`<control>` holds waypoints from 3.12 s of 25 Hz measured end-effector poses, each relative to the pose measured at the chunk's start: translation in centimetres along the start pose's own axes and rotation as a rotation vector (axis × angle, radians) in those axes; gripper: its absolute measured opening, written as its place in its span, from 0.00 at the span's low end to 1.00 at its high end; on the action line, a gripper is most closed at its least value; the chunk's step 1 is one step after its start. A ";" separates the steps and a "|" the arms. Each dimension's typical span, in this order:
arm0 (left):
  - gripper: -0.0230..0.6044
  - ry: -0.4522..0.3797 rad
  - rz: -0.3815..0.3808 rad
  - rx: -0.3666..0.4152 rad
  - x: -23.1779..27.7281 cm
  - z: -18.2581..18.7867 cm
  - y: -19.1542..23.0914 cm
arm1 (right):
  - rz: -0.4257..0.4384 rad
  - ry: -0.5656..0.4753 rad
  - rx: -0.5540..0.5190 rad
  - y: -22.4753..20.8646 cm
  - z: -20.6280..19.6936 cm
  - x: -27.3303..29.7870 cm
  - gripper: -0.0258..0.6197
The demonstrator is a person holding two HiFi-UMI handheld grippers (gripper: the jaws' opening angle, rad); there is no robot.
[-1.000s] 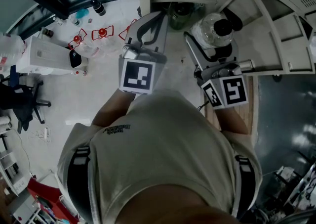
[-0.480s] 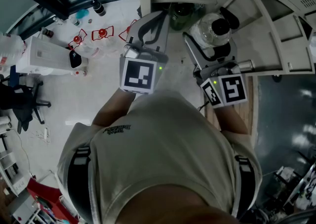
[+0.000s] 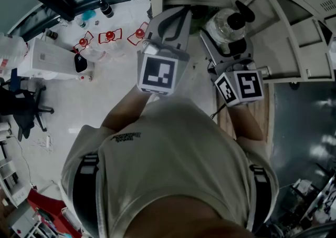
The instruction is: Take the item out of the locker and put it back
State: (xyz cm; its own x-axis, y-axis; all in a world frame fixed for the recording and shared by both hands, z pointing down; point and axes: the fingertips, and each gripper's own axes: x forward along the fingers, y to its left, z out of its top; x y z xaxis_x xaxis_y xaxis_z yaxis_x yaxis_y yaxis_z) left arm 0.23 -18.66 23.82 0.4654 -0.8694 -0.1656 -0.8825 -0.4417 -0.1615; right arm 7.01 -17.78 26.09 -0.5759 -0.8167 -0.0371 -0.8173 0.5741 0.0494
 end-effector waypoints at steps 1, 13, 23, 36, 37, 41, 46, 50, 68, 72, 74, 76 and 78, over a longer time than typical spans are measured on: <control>0.06 -0.003 0.001 -0.001 0.3 0.0 0.0 | -0.007 -0.001 0.000 -0.4 0.0 0.2 0.60; 0.06 -0.034 0.001 -0.009 4.1 0.0 0.7 | -0.079 0.059 0.000 -4.4 -2.5 5.8 0.60; 0.06 -0.017 0.012 -0.015 5.8 -1.0 1.3 | -0.081 0.133 -0.001 -5.8 -4.5 9.5 0.60; 0.06 -0.004 0.014 -0.009 6.6 -1.9 1.5 | -0.109 0.166 0.026 -7.7 -5.1 13.7 0.60; 0.06 -0.001 0.015 -0.009 6.7 -2.1 1.6 | -0.111 0.172 0.026 -7.9 -5.2 14.1 0.60; 0.06 0.015 0.016 -0.010 6.9 -2.7 1.7 | -0.127 0.191 0.025 -8.6 -6.0 15.3 0.60; 0.06 0.055 0.013 -0.011 7.2 -4.4 1.7 | -0.147 0.213 0.028 -9.3 -7.5 16.0 0.60; 0.06 0.083 0.012 -0.034 7.4 -5.4 1.9 | -0.161 0.195 0.005 -9.6 -7.5 16.4 0.60; 0.06 0.109 0.012 -0.030 7.2 -6.5 1.6 | -0.129 0.189 0.010 -9.7 -8.6 17.0 0.74; 0.06 0.105 0.020 -0.041 7.1 -6.4 1.9 | -0.156 0.149 -0.018 -10.2 -7.2 16.0 0.74; 0.06 0.098 0.023 -0.041 7.0 -6.1 2.1 | -0.158 0.128 -0.039 -10.0 -6.0 15.4 0.74; 0.06 0.091 0.026 -0.038 6.8 -5.8 2.2 | -0.158 0.105 -0.048 -9.9 -4.7 14.6 0.74; 0.06 0.083 0.029 -0.031 6.7 -5.5 2.3 | -0.151 0.076 -0.036 -9.6 -3.4 13.6 0.74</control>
State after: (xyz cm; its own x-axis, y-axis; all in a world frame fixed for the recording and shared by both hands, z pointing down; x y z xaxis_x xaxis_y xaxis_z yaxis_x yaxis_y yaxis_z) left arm 0.99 -26.68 27.67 0.4340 -0.8965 -0.0884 -0.8976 -0.4219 -0.1279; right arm 7.09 -34.58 28.55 -0.4424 -0.8964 0.0288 -0.8925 0.4431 0.0845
